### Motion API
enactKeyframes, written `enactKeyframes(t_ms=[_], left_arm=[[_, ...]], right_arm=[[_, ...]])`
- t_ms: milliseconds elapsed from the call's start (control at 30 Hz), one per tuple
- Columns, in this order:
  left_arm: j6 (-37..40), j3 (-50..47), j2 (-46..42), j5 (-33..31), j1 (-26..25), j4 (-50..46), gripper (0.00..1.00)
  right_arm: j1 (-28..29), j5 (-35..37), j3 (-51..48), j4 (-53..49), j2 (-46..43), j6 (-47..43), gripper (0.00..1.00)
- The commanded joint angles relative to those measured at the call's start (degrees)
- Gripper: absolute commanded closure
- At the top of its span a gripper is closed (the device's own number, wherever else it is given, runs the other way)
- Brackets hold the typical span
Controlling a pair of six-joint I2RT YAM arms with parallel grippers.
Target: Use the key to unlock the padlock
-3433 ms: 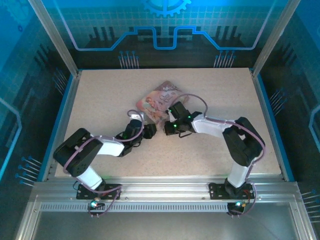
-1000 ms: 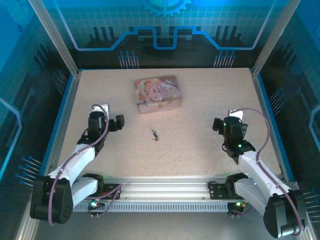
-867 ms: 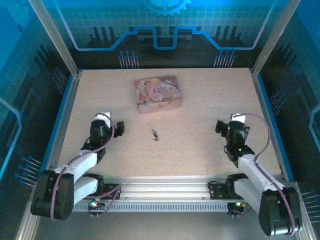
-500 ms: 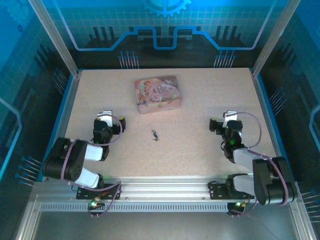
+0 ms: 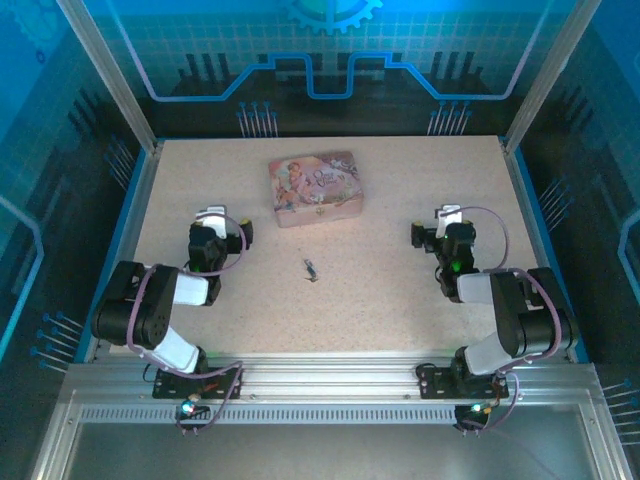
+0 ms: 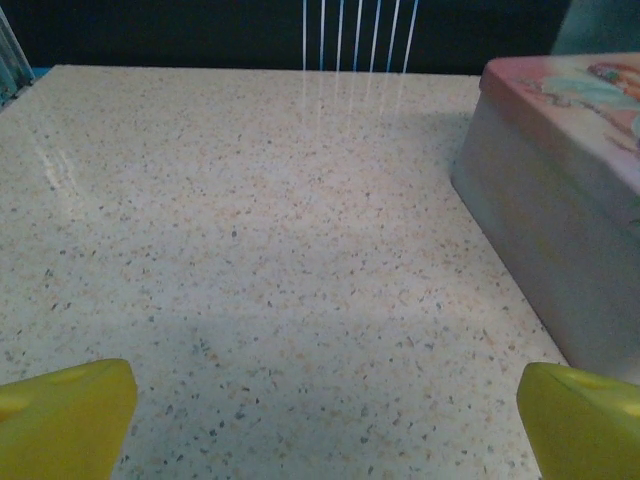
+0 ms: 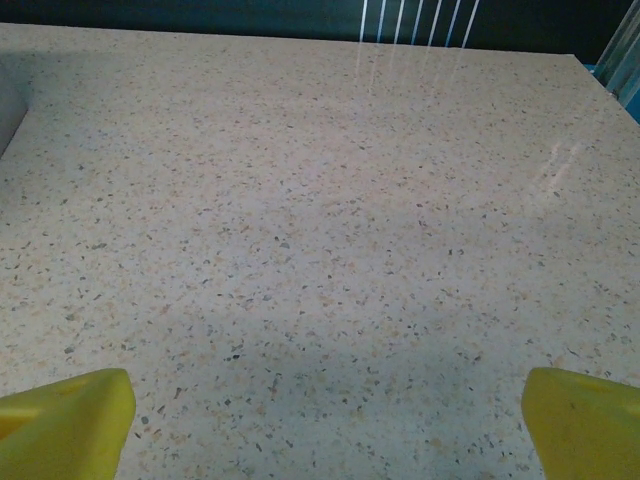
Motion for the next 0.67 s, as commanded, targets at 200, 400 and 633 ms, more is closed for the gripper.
enactKeyframes(t_ms=[200,400,633], left_arm=[[0.4,0.3,-0.7,0.8,0.6,-0.6,0.01],[0.4,0.3,-0.7,0.8,0.5,-0.6,0.01],[0.4,0.4,-0.7,0.8,0.6,-0.7,0.01]], right_arm=[[0.9,1.7,0.8,0.2,-0.3,-0.9,0.00],[1.0,0.9,0.9,0.1,-0.2,-1.2,0.00],[0.7,-1.3,1.2,-0.4,-0.2,-1.9,0.00]])
